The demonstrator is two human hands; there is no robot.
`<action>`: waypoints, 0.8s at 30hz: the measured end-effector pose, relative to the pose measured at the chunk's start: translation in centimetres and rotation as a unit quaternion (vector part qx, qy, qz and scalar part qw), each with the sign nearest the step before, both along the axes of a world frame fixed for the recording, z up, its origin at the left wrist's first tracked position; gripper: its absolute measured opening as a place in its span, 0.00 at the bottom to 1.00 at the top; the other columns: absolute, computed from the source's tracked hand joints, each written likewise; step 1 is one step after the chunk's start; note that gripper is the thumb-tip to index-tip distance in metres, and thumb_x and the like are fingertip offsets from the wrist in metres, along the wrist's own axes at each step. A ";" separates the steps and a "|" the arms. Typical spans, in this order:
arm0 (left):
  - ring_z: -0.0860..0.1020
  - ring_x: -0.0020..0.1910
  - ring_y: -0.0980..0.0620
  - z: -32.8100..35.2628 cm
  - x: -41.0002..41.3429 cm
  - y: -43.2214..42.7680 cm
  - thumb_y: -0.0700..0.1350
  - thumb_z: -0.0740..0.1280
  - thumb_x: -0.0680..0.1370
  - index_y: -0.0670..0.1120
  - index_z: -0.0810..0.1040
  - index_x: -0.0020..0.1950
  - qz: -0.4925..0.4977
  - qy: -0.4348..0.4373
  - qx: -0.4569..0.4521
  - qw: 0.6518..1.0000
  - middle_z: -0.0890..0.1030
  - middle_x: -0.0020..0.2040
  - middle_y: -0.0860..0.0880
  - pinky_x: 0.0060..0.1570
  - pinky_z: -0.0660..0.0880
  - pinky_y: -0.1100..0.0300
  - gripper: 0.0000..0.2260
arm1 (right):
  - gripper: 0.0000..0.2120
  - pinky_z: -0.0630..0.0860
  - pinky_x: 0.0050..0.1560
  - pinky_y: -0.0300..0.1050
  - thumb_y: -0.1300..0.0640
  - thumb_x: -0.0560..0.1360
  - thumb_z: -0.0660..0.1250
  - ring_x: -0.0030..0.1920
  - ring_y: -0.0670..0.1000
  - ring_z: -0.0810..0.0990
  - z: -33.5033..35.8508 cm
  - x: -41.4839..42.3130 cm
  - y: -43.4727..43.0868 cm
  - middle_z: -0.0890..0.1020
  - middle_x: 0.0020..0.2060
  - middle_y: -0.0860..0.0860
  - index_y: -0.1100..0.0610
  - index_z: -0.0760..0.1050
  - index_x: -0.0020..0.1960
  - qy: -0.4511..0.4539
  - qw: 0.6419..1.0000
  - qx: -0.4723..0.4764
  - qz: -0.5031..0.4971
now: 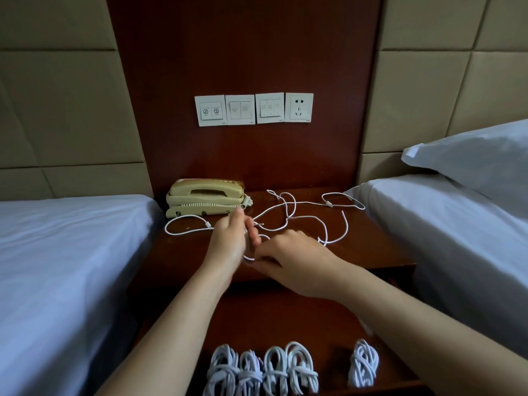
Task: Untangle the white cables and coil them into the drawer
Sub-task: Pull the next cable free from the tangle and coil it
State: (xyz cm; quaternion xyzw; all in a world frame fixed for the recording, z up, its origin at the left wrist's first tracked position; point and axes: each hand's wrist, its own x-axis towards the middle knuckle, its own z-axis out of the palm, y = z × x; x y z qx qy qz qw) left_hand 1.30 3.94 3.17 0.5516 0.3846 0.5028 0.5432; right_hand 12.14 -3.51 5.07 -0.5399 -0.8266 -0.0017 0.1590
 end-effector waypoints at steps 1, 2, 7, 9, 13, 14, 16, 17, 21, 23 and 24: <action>0.68 0.19 0.54 -0.2 0.0 0.0 0.47 0.50 0.83 0.42 0.70 0.32 0.010 0.061 0.035 0.997 0.70 0.17 0.51 0.21 0.64 0.66 0.22 | 0.09 0.75 0.45 0.53 0.51 0.78 0.61 0.41 0.55 0.76 0.1 0.2 0.1 0.81 0.42 0.53 0.53 0.78 0.46 0.014 1.000 0.007 0.006; 0.68 0.18 0.54 -0.4 0.0 0.0 0.46 0.50 0.83 0.42 0.70 0.30 0.010 0.102 0.059 0.993 0.70 0.17 0.51 0.20 0.64 0.67 0.24 | 0.08 0.76 0.45 0.54 0.52 0.77 0.63 0.43 0.55 0.78 0.3 0.5 0.3 0.82 0.42 0.52 0.53 0.79 0.46 0.032 0.999 0.017 0.013; 0.70 0.18 0.52 -0.5 0.3 -1.2 0.55 0.44 0.83 0.41 0.70 0.28 -0.142 0.094 -0.006 0.985 0.72 0.20 0.47 0.22 0.69 0.66 0.30 | 0.10 0.71 0.36 0.45 0.55 0.75 0.67 0.32 0.46 0.74 0.7 2.5 1.1 0.78 0.30 0.48 0.59 0.78 0.38 0.100 0.993 0.060 0.007; 0.69 0.19 0.53 -0.5 0.5 -1.7 0.58 0.42 0.81 0.42 0.69 0.30 -0.197 0.102 -0.019 0.975 0.70 0.21 0.48 0.22 0.69 0.64 0.30 | 0.10 0.65 0.32 0.37 0.55 0.75 0.68 0.29 0.43 0.72 0.6 3.3 1.2 0.73 0.26 0.44 0.54 0.75 0.35 0.137 0.989 0.050 -0.005; 0.63 0.18 0.55 -0.2 0.8 -2.5 0.63 0.40 0.79 0.42 0.66 0.32 -0.289 0.105 -0.074 0.949 0.64 0.21 0.50 0.21 0.64 0.65 0.30 | 0.14 0.61 0.30 0.34 0.53 0.72 0.71 0.27 0.42 0.67 0.2 4.4 1.6 0.71 0.23 0.46 0.49 0.71 0.31 0.215 0.977 0.013 -0.014; 0.61 0.17 0.56 -0.1 0.9 -2.6 0.64 0.40 0.78 0.43 0.65 0.32 -0.302 0.097 -0.093 0.944 0.62 0.21 0.50 0.21 0.62 0.66 0.31 | 0.14 0.62 0.30 0.36 0.53 0.73 0.71 0.27 0.42 0.66 0.1 4.5 1.8 0.71 0.23 0.47 0.50 0.71 0.31 0.228 0.974 0.002 -0.008; 0.58 0.16 0.57 0.1 0.8 -2.7 0.66 0.40 0.77 0.43 0.63 0.31 -0.325 0.080 -0.123 0.934 0.59 0.21 0.52 0.20 0.59 0.67 0.31 | 0.14 0.61 0.30 0.39 0.54 0.73 0.70 0.28 0.42 0.65 -0.1 4.7 1.9 0.70 0.24 0.50 0.51 0.71 0.31 0.264 0.964 -0.025 0.009; 0.57 0.16 0.58 0.1 0.7 -2.7 0.66 0.41 0.77 0.44 0.63 0.30 -0.337 0.070 -0.134 0.929 0.58 0.20 0.52 0.19 0.58 0.67 0.30 | 0.13 0.61 0.30 0.39 0.55 0.74 0.70 0.28 0.43 0.64 -0.1 4.7 2.0 0.69 0.25 0.50 0.51 0.71 0.32 0.284 0.958 -0.037 0.019; 0.55 0.16 0.60 0.7 0.3 -3.3 0.63 0.52 0.75 0.46 0.62 0.28 -0.383 0.039 -0.128 0.914 0.56 0.20 0.55 0.17 0.56 0.68 0.24 | 0.07 0.60 0.30 0.42 0.56 0.76 0.65 0.31 0.53 0.65 -0.7 4.7 2.2 0.70 0.31 0.57 0.57 0.71 0.41 0.413 0.904 -0.094 0.057; 0.55 0.17 0.61 0.8 0.1 -3.4 0.57 0.56 0.75 0.48 0.62 0.27 -0.381 0.022 -0.116 0.917 0.56 0.20 0.55 0.17 0.56 0.69 0.20 | 0.08 0.60 0.26 0.36 0.59 0.80 0.60 0.26 0.48 0.65 -1.1 4.4 2.0 0.69 0.27 0.52 0.58 0.70 0.42 0.453 0.882 -0.117 0.054; 0.55 0.17 0.61 0.7 0.1 -3.3 0.55 0.56 0.76 0.48 0.62 0.26 -0.378 0.012 -0.116 0.919 0.57 0.20 0.55 0.17 0.57 0.69 0.20 | 0.10 0.60 0.24 0.34 0.59 0.81 0.58 0.24 0.43 0.65 -1.3 4.2 2.0 0.68 0.25 0.47 0.58 0.69 0.41 0.463 0.876 -0.126 0.050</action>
